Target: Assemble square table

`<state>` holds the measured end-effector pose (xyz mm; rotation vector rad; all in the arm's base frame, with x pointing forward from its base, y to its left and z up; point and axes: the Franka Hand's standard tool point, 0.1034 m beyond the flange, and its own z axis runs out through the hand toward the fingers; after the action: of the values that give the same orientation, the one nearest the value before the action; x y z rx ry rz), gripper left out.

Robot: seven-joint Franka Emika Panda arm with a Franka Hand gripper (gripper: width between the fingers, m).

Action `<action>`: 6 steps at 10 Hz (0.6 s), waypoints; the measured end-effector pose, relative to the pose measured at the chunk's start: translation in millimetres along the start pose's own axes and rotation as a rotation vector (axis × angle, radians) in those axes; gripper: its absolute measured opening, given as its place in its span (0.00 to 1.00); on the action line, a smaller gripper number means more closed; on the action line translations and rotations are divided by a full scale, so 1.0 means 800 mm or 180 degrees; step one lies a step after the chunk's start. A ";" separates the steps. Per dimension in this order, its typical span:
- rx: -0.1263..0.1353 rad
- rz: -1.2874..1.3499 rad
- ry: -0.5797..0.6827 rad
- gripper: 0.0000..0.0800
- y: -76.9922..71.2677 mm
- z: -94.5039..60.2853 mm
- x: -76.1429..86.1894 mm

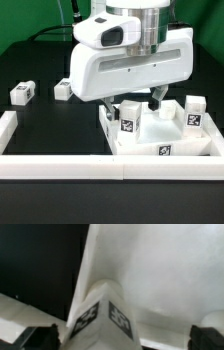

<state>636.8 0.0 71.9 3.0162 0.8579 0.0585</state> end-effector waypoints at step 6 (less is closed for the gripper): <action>-0.0024 -0.1150 -0.0023 0.81 0.014 -0.001 -0.008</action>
Offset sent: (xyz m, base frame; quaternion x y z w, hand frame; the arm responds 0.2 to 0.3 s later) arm -0.0014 -0.0044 0.0010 0.0153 -0.0017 -0.1310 0.9913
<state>636.9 -13.1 72.3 2.7991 1.3788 0.0484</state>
